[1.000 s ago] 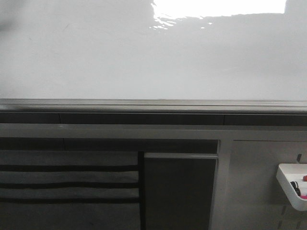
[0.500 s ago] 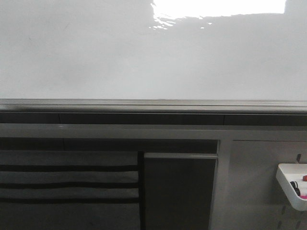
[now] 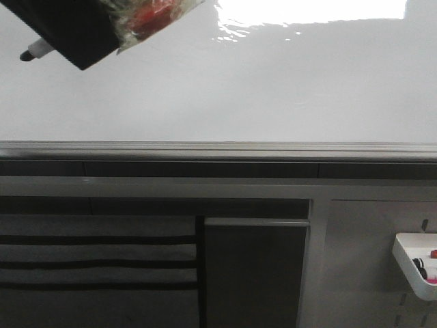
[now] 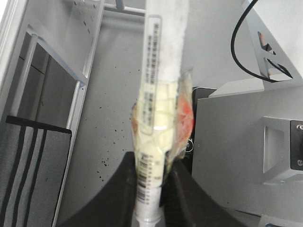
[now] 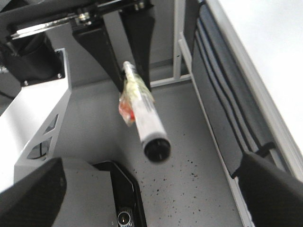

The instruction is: Write number 3 on whiteboard

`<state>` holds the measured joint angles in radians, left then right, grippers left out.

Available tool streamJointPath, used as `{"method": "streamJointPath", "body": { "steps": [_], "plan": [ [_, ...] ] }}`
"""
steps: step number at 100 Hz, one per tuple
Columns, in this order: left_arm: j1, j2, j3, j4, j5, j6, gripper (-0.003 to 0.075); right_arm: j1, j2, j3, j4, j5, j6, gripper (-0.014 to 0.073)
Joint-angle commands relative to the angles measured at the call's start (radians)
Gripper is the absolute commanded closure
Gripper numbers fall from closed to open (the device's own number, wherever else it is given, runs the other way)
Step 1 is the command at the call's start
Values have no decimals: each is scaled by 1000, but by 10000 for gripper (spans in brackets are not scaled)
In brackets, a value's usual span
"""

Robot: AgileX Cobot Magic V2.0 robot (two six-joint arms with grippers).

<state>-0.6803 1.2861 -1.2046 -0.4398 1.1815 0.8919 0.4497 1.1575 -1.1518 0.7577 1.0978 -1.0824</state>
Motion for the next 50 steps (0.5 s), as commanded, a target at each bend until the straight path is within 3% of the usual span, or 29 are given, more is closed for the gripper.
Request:
{"method": "streamJointPath", "body": {
  "steps": [1, 29, 50],
  "plan": [
    [-9, -21, -33, -37, -32, 5, 738, 49, 39, -63, 15, -20, -16, -71],
    [-9, -21, -33, -36, -45, 57, 738, 129, 149, -145, -14, -20, -16, -63],
    [-9, -21, -33, -36, -56, 57, 738, 162, 159, -147, -50, -32, -16, 79]
  ]
}}
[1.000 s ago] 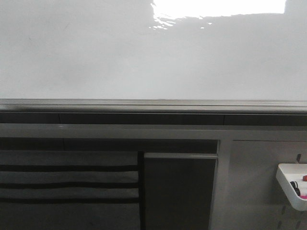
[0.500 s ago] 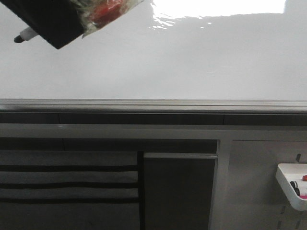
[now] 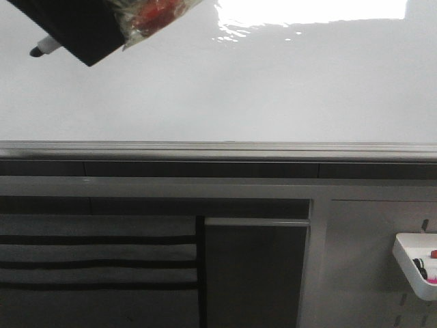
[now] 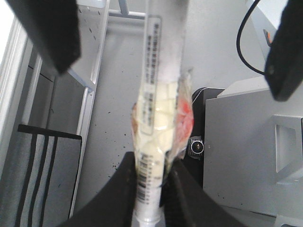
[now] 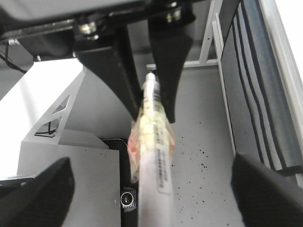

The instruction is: Write number 3 on whiteboard

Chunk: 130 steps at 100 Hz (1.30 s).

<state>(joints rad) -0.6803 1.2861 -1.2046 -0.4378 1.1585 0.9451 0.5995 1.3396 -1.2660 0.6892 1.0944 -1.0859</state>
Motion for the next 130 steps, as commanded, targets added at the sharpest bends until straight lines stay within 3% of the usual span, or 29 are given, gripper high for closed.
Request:
{"method": "streamJointPath", "body": {
  "steps": [1, 17, 42, 90, 97, 117, 124, 130],
  "plan": [
    [-9, -21, -33, -38, -33, 4, 738, 12, -23, -33, 16, -31, -13, 92],
    [-9, -21, -33, -38, -33, 4, 738, 18, -23, -35, 12, -42, -13, 211],
    [-9, -21, -33, -38, -39, 4, 738, 18, -23, -35, 12, -48, -13, 309],
    [-9, -21, -33, -38, -43, 4, 727, 18, -23, -35, 10, -52, -13, 582],
    [-9, -21, -33, -38, -45, 4, 673, 18, -23, -35, 10, -52, -13, 590],
    [-9, -21, -35, -38, -70, -5, 333, 18, -23, -35, -1, -55, -13, 590],
    [-1, -25, -40, -35, -77, -13, 281, 18, -23, -35, -11, -75, -5, 590],
    [11, -32, -52, -35, -77, -39, 279, 18, -28, -35, -28, -107, 20, 590]
  ]
}}
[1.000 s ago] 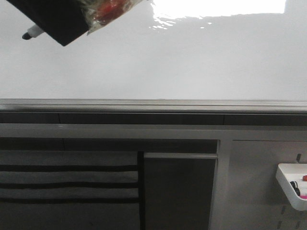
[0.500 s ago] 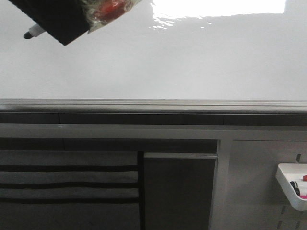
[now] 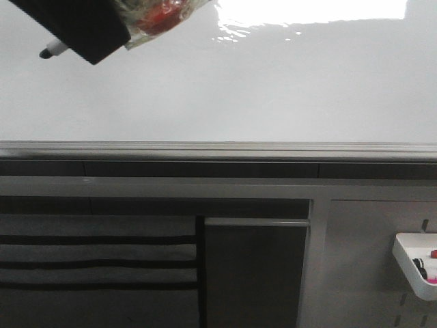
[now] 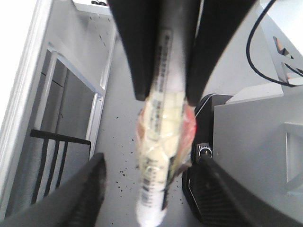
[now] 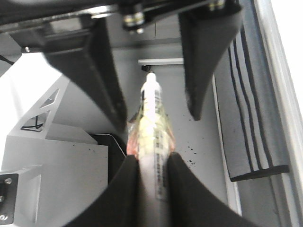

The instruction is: Write number 3 on whiteboard

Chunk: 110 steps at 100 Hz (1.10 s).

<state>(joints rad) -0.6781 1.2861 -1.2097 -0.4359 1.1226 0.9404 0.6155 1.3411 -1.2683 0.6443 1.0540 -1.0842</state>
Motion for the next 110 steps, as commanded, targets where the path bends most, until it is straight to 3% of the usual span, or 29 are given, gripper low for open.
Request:
{"method": "streamJointPath", "body": {
  "steps": [1, 21, 30, 41, 50, 68, 86, 99, 110],
  "plan": [
    [12, -34, -47, -37, -41, -34, 279, 2, -31, -33, 13, -70, 27, 590],
    [80, -129, -78, -35, -41, -116, 280, 2, -90, -35, -132, -121, 182, 590],
    [129, -186, -67, -35, -37, -169, 280, -4, -129, -33, -258, -122, 331, 590],
    [178, -278, -9, -35, -36, -188, 280, -53, -179, -31, -427, -73, 628, 590],
    [210, -372, 76, -35, -68, -208, 280, -115, -229, 7, -471, -64, 764, 590],
    [256, -572, 283, -35, -216, -239, 280, -216, -367, 195, -471, -174, 820, 590],
    [259, -671, 416, -48, -387, -239, 280, -225, -462, 364, -471, -373, 826, 590],
    [259, -671, 431, -48, -397, -239, 280, -225, -468, 395, -471, -363, 826, 590],
    [259, -670, 431, -50, -397, -239, 280, -225, -448, 394, -403, -444, 826, 590]
  ]
}}
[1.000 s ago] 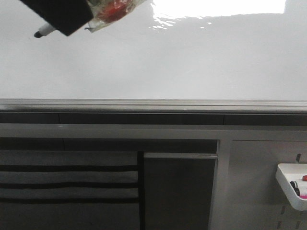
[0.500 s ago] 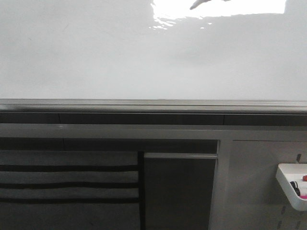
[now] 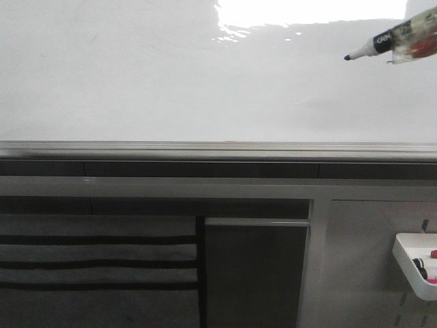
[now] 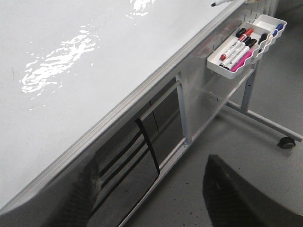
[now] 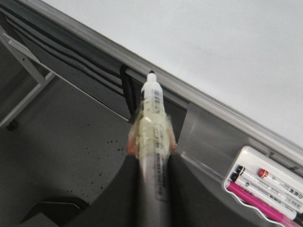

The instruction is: Write number 3 on whiteboard

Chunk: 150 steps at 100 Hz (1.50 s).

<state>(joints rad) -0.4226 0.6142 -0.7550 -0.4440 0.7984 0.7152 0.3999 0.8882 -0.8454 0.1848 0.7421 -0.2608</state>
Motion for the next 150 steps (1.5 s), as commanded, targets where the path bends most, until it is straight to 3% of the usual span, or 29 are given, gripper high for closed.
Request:
{"method": "streamJointPath", "body": {
  "steps": [1, 28, 66, 94, 118, 139, 150],
  "plan": [
    [3, 2, -24, -42, -73, -14, 280, -9, 7, -31, 59, -136, 2, 590],
    [3, 2, -24, -42, -73, -14, 280, -9, 238, -255, 76, 51, 2, 590],
    [3, 2, -24, -42, -73, -14, 280, 13, 530, -533, 76, 54, -35, 590],
    [3, 2, -24, -42, -73, -14, 280, -14, 594, -551, 17, -11, -25, 590],
    [3, 2, -24, -42, -73, -14, 280, -67, 583, -526, 1, 126, 13, 590],
    [3, 2, -24, -42, -73, -14, 280, 4, 606, -490, 1, -41, 13, 590],
    [3, 2, -24, -42, -73, -14, 280, -2, 615, -504, -19, -45, 13, 590]
  ]
}}
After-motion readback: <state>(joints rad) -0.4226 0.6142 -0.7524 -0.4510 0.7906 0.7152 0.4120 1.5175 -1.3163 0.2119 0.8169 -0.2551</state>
